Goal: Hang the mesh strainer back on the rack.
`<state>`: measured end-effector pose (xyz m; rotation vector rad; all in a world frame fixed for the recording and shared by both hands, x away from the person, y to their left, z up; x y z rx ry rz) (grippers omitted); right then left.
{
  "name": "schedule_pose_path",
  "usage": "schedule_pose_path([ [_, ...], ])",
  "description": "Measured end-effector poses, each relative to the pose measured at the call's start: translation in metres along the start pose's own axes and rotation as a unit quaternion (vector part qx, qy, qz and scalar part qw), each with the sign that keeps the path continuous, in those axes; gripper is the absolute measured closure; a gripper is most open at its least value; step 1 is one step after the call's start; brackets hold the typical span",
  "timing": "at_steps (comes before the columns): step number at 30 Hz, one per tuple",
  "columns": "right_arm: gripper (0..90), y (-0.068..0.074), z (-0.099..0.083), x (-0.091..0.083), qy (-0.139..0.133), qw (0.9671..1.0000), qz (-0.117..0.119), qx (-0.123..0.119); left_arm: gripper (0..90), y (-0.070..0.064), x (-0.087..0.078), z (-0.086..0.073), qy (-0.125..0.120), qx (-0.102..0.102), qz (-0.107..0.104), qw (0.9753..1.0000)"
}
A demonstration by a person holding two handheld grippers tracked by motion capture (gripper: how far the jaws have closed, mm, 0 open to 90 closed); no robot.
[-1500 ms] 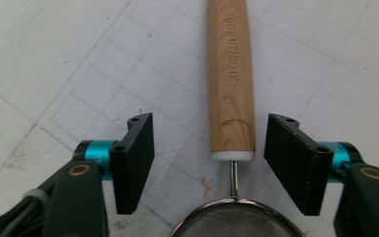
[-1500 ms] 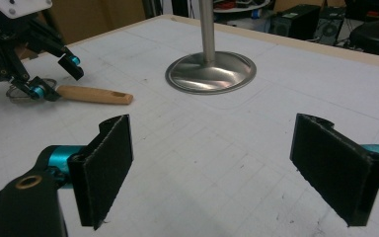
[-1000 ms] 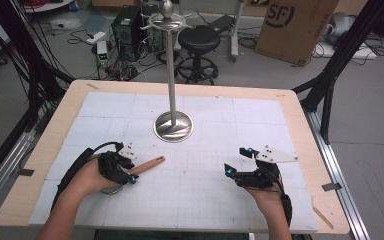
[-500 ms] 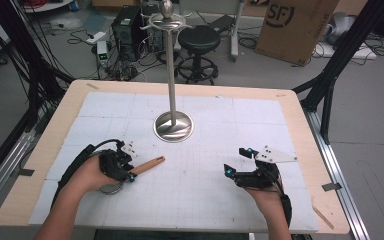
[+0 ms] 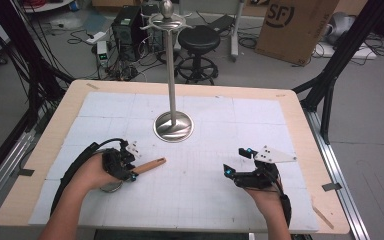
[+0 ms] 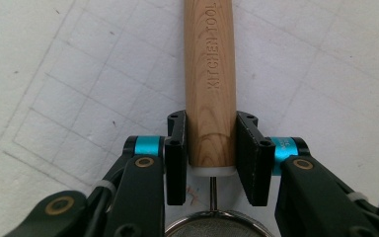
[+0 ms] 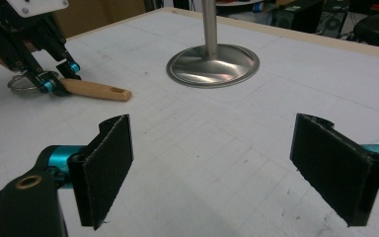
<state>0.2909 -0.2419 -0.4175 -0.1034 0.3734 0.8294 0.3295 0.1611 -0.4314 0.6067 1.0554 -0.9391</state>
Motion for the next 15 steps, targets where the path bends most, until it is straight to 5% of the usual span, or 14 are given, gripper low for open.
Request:
schedule_pose_path([
  [15, 15.4, 0.000, 0.000, 0.000, 0.001, 1.0000, -0.001, 0.001, 68.6, 0.002, -0.018, -0.004, -0.079, -0.007, 0.002, 0.9968],
])
Point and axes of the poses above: each handheld gripper's, and its own axes: x roughly forward along the jaws, z roughly out of its top, y roughly to its left, the point moved 2 cm from there along x, roughly forward along the jaws, and after that the axes turned 3 degrees about -x, right-handed, at the moved point
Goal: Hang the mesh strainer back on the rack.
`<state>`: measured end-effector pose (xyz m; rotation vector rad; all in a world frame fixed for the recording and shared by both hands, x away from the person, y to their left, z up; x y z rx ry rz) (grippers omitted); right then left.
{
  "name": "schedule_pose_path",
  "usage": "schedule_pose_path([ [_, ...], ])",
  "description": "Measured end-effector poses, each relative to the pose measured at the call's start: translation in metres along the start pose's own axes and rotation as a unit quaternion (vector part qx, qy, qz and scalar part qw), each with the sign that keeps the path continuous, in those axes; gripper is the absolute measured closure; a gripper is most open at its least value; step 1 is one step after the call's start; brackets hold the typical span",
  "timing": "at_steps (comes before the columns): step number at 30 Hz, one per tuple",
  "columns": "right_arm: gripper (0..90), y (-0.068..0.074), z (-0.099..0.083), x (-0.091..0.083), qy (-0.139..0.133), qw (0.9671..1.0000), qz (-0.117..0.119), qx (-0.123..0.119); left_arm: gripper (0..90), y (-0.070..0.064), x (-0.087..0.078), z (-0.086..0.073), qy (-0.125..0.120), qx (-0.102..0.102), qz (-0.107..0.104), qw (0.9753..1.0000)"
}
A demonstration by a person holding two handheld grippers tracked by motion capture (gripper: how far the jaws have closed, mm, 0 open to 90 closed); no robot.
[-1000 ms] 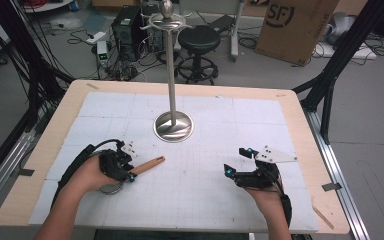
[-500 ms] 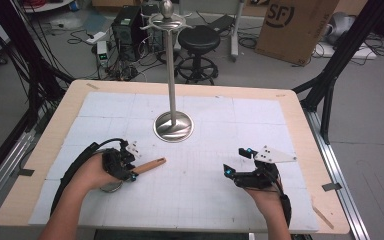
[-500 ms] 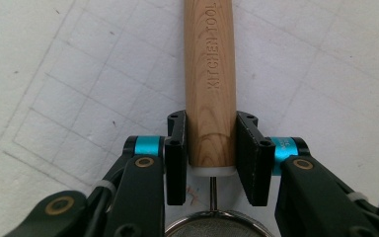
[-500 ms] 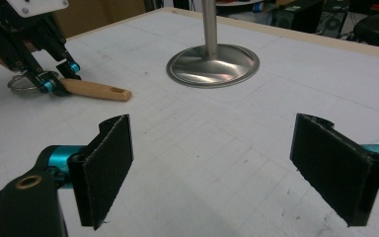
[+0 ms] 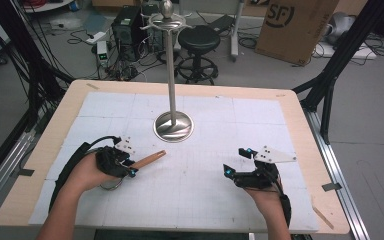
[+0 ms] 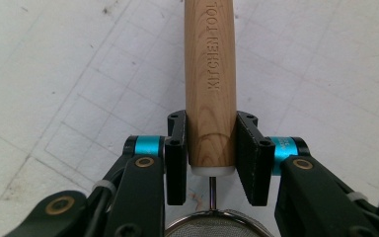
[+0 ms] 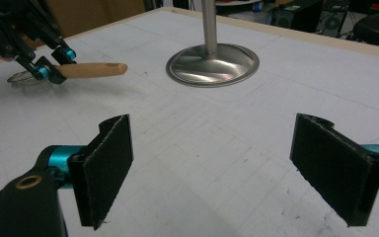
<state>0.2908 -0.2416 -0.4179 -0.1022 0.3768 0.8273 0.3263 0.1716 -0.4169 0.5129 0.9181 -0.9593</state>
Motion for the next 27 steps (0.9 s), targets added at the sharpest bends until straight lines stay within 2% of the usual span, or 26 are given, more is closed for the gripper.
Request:
schedule_pose_path([
  [7, 15.4, 0.001, 0.000, 0.000, 0.001, 1.0000, 0.001, 0.001, 68.6, 0.000, -0.008, 0.002, -0.041, 0.000, -0.001, 0.9991],
  [13, 15.4, 0.000, 0.000, 0.000, 0.000, 1.0000, -0.001, 0.001, 68.6, 0.001, -0.018, 0.004, -0.083, -0.002, -0.005, 0.9965],
  [15, 15.4, 0.000, 0.000, 0.000, 0.000, 1.0000, 0.000, 0.001, 68.6, 0.002, -0.022, 0.005, -0.100, -0.004, -0.006, 0.9950],
  [20, 15.4, 0.000, 0.000, 0.000, 0.000, 1.0000, 0.000, 0.002, 68.6, 0.003, -0.031, 0.008, -0.156, -0.011, -0.011, 0.9876],
  [27, 15.4, 0.000, 0.000, 0.000, 0.000, 1.0000, 0.001, 0.001, 68.5, 0.005, -0.040, 0.010, -0.206, -0.012, -0.024, 0.9782],
])
Point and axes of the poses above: each handheld gripper's, and its own axes: x roughly forward along the jaws, z roughly out of its top, y roughly to its left, the point moved 2 cm from there along x, roughly forward along the jaws, and after that the axes turned 3 degrees about -x, right-handed, at the moved point
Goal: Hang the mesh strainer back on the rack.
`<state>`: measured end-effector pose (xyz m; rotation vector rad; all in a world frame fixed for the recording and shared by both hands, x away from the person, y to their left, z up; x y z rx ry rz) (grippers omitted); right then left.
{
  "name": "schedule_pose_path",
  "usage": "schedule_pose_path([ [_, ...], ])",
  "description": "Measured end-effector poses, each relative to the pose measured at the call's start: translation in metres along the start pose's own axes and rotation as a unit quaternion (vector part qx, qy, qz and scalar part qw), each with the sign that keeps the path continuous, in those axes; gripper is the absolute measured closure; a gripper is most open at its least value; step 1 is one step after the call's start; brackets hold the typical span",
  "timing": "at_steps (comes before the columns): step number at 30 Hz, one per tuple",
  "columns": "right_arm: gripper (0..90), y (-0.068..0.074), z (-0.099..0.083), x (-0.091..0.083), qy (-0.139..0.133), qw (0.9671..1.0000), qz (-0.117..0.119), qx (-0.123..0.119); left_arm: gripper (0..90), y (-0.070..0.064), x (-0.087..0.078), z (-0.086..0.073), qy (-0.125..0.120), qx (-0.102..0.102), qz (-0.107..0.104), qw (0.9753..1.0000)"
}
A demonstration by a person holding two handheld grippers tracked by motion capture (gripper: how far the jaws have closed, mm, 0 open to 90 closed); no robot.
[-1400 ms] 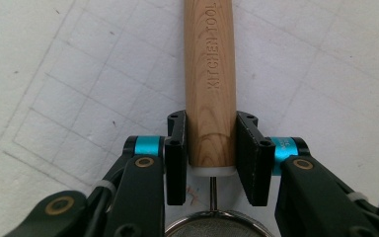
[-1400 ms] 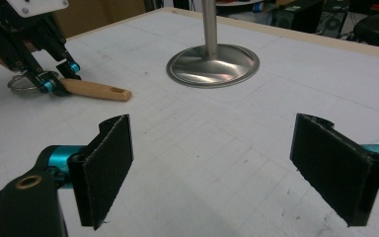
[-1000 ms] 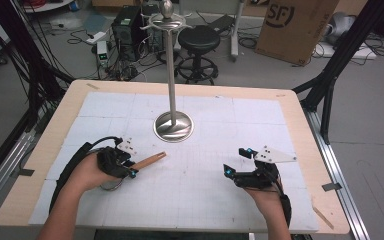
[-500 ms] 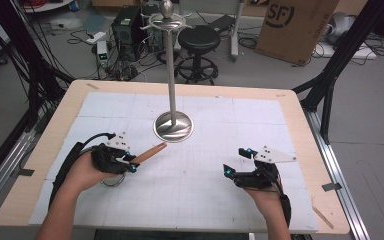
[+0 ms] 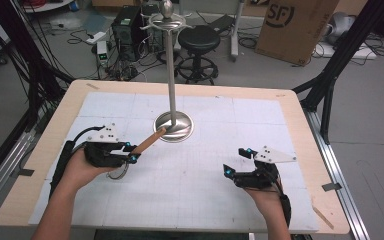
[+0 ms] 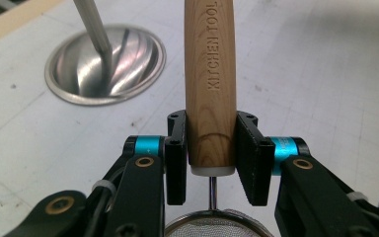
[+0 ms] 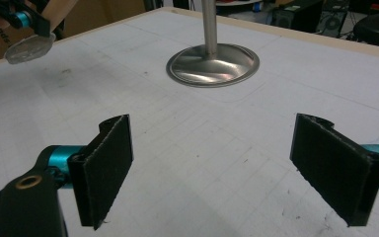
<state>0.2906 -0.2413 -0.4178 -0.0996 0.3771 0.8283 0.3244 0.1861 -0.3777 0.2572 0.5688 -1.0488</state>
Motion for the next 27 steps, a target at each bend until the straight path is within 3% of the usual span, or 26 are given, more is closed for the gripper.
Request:
schedule_pose_path([
  [9, 15.4, 0.000, 0.000, 0.000, 0.000, 1.0000, 0.000, 0.000, 68.5, 0.004, -0.012, 0.006, -0.062, -0.003, -0.009, 0.9980],
  [14, 15.4, 0.000, 0.000, 0.000, 0.000, 1.0000, 0.000, 0.000, 68.6, 0.006, -0.020, 0.012, -0.106, -0.010, -0.008, 0.9942],
  [19, 15.3, 0.000, 0.000, 0.001, 0.000, 1.0000, 0.000, -0.002, 68.5, 0.009, -0.025, 0.021, -0.123, -0.001, 0.013, 0.9923],
  [27, 15.3, 0.000, 0.000, 0.000, -0.002, 1.0000, 0.001, -0.001, 68.5, 0.014, -0.038, 0.039, -0.157, 0.005, 0.015, 0.9875],
])
Point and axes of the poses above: each handheld gripper's, and its own axes: x roughly forward along the jaws, z roughly out of its top, y roughly to its left, the point moved 2 cm from there along x, roughly forward along the jaws, and after that the axes turned 3 degrees about -x, right-handed, at the moved point
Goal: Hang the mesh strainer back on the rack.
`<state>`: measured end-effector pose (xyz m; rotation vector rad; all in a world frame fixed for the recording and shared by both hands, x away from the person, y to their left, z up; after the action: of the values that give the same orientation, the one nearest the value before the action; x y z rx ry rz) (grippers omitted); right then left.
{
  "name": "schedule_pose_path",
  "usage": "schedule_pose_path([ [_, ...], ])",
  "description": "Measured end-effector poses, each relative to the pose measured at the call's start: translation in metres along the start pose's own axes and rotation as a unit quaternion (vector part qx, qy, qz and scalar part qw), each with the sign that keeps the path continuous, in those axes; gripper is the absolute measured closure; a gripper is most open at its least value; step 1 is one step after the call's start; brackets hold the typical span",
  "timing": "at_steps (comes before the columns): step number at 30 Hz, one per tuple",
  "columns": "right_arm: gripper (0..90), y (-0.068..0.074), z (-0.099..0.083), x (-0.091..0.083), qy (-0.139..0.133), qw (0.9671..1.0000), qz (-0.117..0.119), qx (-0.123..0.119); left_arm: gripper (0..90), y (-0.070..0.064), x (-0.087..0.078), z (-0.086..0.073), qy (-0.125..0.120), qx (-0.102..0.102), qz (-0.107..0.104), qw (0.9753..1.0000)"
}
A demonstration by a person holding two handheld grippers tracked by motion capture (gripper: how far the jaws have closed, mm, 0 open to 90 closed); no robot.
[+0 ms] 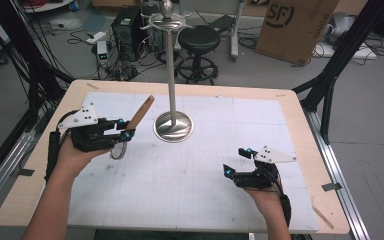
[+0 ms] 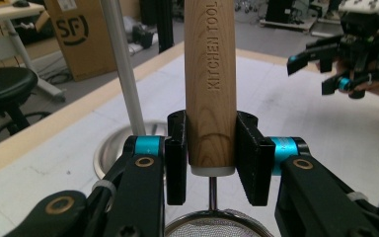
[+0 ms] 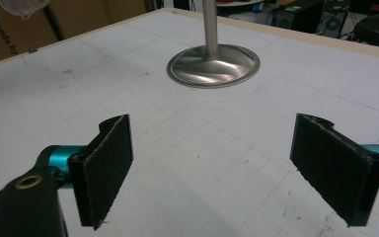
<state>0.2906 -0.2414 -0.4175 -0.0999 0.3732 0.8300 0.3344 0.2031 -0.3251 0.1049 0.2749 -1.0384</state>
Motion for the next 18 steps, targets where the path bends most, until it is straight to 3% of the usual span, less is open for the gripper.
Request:
schedule_pose_path([
  [13, 15.4, 0.000, 0.000, 0.000, 0.000, 1.0000, -0.001, 0.000, 68.5, 0.019, -0.010, 0.042, -0.031, 0.009, -0.016, 0.9993],
  [18, 15.4, 0.000, -0.001, 0.001, 0.002, 1.0000, 0.001, 0.003, 68.5, 0.024, -0.010, 0.056, -0.027, 0.021, -0.005, 0.9994],
])
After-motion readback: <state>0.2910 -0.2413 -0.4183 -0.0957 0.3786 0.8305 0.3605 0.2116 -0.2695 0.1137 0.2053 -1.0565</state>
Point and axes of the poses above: each handheld gripper's, and its own axes: x roughly forward along the jaws, z roughly out of its top, y roughly to its left, the point moved 2 cm from there along x, roughly forward along the jaws, and after that the axes turned 3 degrees about -x, right-handed, at the moved point
